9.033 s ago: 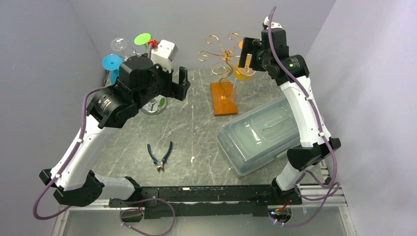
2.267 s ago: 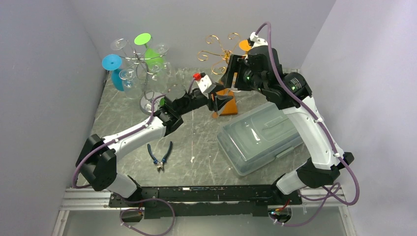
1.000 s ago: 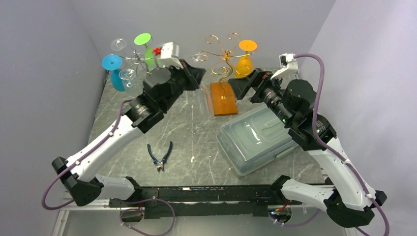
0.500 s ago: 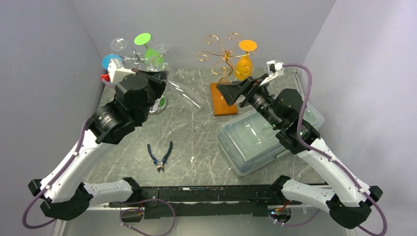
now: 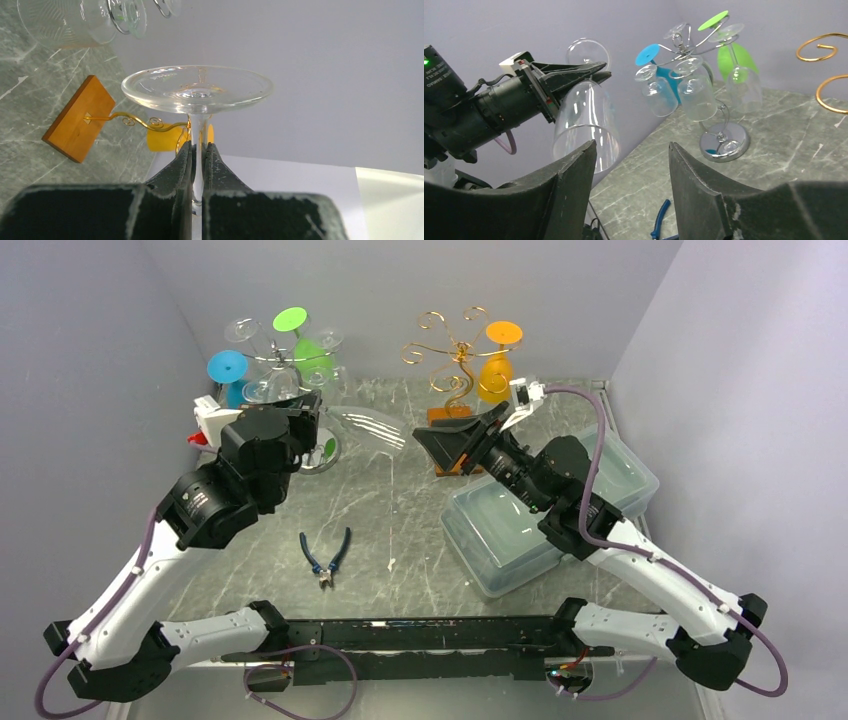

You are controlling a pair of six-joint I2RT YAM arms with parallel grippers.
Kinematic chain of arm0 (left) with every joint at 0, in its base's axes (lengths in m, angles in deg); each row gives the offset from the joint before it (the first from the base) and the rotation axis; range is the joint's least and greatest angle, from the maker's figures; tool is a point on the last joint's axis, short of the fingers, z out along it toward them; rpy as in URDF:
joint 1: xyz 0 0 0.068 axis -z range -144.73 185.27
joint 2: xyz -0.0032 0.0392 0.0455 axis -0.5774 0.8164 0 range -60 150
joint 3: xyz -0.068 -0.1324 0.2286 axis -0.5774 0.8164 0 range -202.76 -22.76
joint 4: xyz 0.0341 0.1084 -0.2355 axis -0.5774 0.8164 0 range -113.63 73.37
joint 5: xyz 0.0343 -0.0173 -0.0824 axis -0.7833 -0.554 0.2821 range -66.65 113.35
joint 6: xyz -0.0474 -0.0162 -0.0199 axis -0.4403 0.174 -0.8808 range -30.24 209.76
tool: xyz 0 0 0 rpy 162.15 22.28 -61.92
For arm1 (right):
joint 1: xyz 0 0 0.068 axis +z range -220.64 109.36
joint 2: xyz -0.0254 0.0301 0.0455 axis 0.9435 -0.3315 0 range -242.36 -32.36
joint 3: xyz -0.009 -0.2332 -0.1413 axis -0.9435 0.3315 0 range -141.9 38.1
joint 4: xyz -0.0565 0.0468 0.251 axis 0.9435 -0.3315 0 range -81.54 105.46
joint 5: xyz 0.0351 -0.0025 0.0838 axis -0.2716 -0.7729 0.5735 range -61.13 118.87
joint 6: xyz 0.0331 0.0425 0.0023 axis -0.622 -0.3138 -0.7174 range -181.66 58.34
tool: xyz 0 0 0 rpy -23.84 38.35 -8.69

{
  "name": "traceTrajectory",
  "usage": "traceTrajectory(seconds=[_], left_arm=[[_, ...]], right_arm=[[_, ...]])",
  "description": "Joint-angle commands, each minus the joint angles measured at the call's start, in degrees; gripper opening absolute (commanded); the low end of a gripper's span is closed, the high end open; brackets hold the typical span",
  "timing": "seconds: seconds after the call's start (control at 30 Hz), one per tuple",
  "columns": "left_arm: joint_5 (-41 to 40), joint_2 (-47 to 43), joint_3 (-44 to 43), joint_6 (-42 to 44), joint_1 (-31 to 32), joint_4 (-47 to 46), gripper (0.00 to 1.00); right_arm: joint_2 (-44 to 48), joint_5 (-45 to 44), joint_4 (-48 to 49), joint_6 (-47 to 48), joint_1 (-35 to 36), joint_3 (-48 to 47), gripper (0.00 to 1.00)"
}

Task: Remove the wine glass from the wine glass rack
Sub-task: Place the wine glass at the center of the board.

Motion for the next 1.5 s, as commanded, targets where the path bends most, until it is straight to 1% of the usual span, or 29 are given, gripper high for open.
traceTrajectory(seconds=[0.0,0.1,0.37,0.47,0.7,0.83,0.93,1.0,1.07,1.17,1.37,1.47], left_arm=[[-0.8,-0.8,-0.1,-3.9,0.0,-2.8,0.00],[0.0,-1.1,1.2,-3.4,0.0,-5.3,0.00],[1.4,-1.5,2.3,-3.7,0.0,-6.0,0.00],[1.6,-2.0,3.1,-4.1,0.0,-6.3,0.00],[1.7,-3.0,5.2,-4.9,0.0,-7.8,0.00],[1.8,-3.5,6.1,-3.8,0.0,-9.1,0.00],[2.4,-3.5,6.2,-2.8,0.0,-8.9,0.09],[2.6,-3.5,6.3,-1.9,0.0,-8.2,0.16],[2.8,-3.6,6.6,-1.9,0.0,-7.3,0.20],[3.2,-3.9,8.1,-1.5,0.0,-7.7,0.28],[3.0,-4.1,9.8,0.1,0.0,-8.6,0.34],[2.7,-4.0,9.6,1.0,0.0,-8.0,0.43]], right_arm=[[-0.9,-1.3,4.3,1.8,2.0,-1.9,0.56],[-2.2,-2.2,3.8,2.5,3.2,-3.1,0.53],[-4.9,-3.8,3.6,2.7,5.0,-5.7,0.45],[-5.9,-3.8,3.9,1.9,5.4,-6.4,0.38],[-7.6,-4.4,3.8,0.0,6.2,-7.8,0.24],[-8.0,-5.5,3.3,-0.5,6.5,-8.1,0.12],[-8.0,-6.3,2.6,-0.8,6.7,-8.6,0.00],[-8.0,-7.0,2.3,-0.9,6.8,-8.8,0.00],[-8.2,-7.6,1.7,-1.1,6.9,-9.1,0.00],[-8.3,-8.4,0.9,-1.5,6.9,-9.6,0.00],[-8.7,-9.6,-0.7,-1.9,7.0,-10.7,0.00],[-8.7,-10.6,-1.3,-2.1,7.0,-11.0,0.00]])
